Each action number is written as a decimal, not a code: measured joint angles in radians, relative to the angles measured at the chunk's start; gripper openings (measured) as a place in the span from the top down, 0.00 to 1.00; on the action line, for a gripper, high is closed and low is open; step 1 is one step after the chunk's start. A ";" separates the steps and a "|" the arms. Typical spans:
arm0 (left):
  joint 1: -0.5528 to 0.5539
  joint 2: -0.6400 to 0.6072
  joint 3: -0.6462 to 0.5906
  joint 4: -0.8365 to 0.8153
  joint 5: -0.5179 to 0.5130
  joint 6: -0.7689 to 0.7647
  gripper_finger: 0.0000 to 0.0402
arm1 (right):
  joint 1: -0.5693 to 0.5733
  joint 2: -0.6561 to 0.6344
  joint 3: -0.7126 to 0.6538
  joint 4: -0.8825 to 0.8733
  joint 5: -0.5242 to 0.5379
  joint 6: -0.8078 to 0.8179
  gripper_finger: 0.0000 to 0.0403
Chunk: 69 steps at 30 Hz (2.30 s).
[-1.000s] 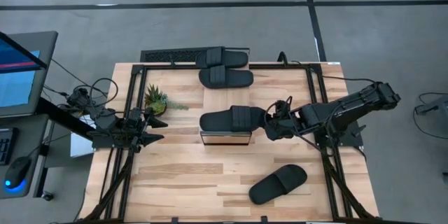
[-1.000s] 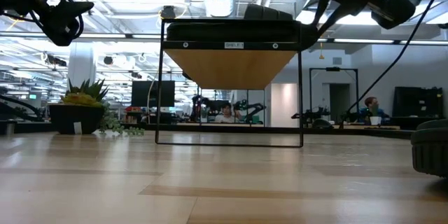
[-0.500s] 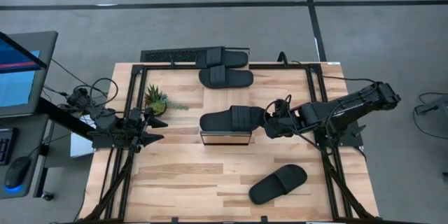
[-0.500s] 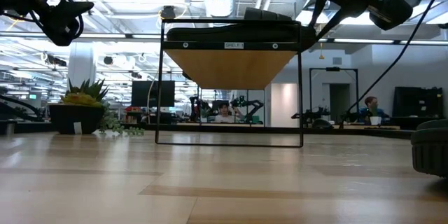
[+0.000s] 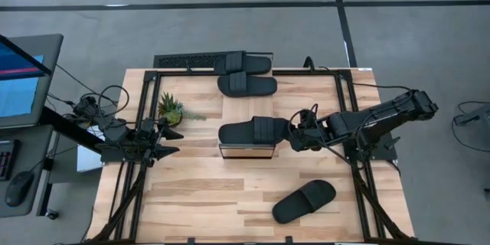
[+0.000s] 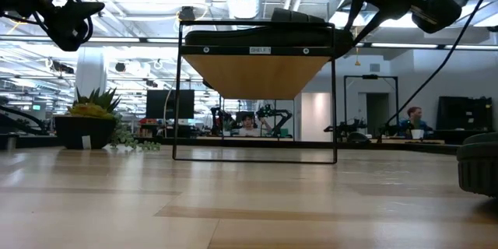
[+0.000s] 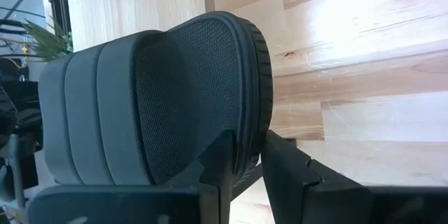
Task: Pick and place slides into the shelf
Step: Put the top black slide on the shelf, then put the black slide on the shelf
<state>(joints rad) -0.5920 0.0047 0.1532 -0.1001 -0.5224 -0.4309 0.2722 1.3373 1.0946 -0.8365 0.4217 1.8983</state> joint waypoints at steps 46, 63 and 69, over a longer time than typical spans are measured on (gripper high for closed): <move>0.000 0.000 0.000 0.014 0.000 0.021 0.36 | 0.005 -0.159 0.000 0.082 0.143 -0.401 0.48; -0.001 0.017 0.000 0.278 0.441 0.290 0.36 | 0.251 -0.483 0.000 0.231 0.505 -1.438 0.55; -0.001 0.122 0.000 0.451 0.481 0.264 0.36 | 0.296 -0.564 -0.032 -0.054 0.539 -1.214 0.57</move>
<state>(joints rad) -0.5926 0.1266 0.1532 0.3505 -0.0409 -0.1672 0.5684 0.7736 1.0624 -0.8907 0.9607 0.6845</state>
